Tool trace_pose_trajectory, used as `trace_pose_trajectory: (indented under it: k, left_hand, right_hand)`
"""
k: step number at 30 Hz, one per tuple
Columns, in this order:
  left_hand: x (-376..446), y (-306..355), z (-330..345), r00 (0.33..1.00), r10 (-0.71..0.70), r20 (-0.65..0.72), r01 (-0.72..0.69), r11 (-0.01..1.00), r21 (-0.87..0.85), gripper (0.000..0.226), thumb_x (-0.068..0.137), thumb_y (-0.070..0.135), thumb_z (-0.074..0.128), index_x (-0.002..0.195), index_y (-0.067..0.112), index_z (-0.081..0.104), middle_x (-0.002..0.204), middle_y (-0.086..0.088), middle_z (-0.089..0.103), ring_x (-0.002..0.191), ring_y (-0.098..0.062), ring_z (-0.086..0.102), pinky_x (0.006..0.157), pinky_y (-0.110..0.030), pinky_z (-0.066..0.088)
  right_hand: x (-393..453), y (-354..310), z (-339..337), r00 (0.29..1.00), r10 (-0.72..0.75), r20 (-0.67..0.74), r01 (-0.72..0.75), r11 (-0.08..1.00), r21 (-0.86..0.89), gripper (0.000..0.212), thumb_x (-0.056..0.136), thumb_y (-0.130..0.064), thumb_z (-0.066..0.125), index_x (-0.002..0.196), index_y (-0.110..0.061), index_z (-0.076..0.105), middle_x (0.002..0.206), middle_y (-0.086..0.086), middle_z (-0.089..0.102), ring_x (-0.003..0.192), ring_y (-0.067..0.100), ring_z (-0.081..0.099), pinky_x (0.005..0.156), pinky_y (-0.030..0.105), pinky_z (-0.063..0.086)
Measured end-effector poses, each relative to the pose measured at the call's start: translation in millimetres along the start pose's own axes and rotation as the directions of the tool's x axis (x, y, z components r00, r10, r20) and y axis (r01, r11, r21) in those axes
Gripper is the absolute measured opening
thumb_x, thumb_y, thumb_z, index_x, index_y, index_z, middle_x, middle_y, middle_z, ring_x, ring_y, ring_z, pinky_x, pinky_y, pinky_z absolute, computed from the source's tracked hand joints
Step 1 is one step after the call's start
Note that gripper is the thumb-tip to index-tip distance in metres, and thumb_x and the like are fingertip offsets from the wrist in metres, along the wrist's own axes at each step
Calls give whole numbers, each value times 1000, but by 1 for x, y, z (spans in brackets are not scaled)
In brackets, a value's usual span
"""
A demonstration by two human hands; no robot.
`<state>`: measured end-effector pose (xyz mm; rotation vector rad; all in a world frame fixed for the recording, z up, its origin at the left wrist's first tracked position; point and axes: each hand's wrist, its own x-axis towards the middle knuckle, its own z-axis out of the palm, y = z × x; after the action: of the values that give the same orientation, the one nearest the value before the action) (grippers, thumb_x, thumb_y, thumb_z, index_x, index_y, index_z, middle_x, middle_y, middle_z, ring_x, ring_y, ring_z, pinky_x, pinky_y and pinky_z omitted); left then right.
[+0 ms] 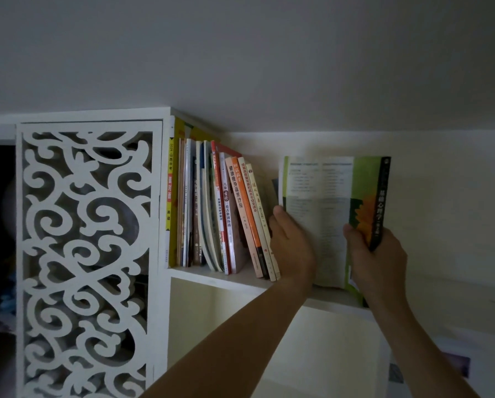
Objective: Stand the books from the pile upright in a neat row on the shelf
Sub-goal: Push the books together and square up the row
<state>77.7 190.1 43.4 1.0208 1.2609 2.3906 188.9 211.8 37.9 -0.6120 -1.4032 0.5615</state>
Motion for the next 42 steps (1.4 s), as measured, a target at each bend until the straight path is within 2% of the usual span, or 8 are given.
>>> trace_pose_trajectory:
  k: [9,15,19,22,27,31,38,42]
  left_hand:
    - [27,-15,8,998,70,2,-69,980,185,41,111,47,25,132,22,50,106,4,65,94,-11,64,72,-21,47]
    - [49,-21,10,996,-58,71,45,985,166,46,112,44,28,120,16,64,113,-7,71,110,-25,67,96,-40,55]
    - [51,-25,13,997,67,42,-76,951,299,39,112,25,37,150,24,44,143,-6,56,133,-21,53,107,-29,46]
    - [48,-22,12,953,299,52,-294,865,406,34,107,11,45,134,26,59,131,2,56,112,-3,53,98,-3,42]
    - [41,1,13,916,375,145,-401,869,290,44,111,48,33,110,20,67,93,-5,70,86,-13,69,80,-45,61]
    - [28,2,17,878,248,410,-438,761,478,93,89,87,34,162,37,7,156,-11,42,137,-30,52,110,-55,47]
    - [48,10,-10,844,352,405,-509,763,398,65,107,48,46,161,21,22,140,-6,63,118,-13,67,97,-22,56]
    - [40,19,-20,737,571,362,-619,354,701,77,108,40,44,164,4,7,169,-18,17,154,-25,26,125,-30,18]
  right_hand:
    - [4,10,6,994,-31,104,24,997,69,19,98,-25,65,114,-33,59,99,-23,65,80,-20,58,63,2,42]
    - [8,16,22,983,27,184,-36,998,45,44,93,-36,71,130,-33,49,105,-20,65,92,5,64,69,16,44]
    - [8,19,30,982,16,186,-3,998,-69,56,89,-37,76,133,-26,44,107,-13,64,82,7,59,61,6,38]
    - [9,21,37,994,-11,111,31,984,-175,58,87,-44,76,128,-20,43,110,-8,63,84,12,60,58,10,39]
    - [9,23,46,998,-1,56,16,965,-263,77,84,-51,77,137,-18,33,121,5,62,99,29,68,72,39,57]
    - [4,27,50,978,-63,197,117,954,-277,85,87,-46,76,151,-21,25,134,1,55,109,24,65,83,37,56]
    - [7,29,54,900,-112,420,134,991,-24,126,61,-61,86,157,-40,8,153,-6,39,132,15,52,97,48,58]
    - [7,31,56,873,-88,481,117,993,-31,137,49,-77,84,157,-43,6,154,-7,37,135,18,49,100,49,56]
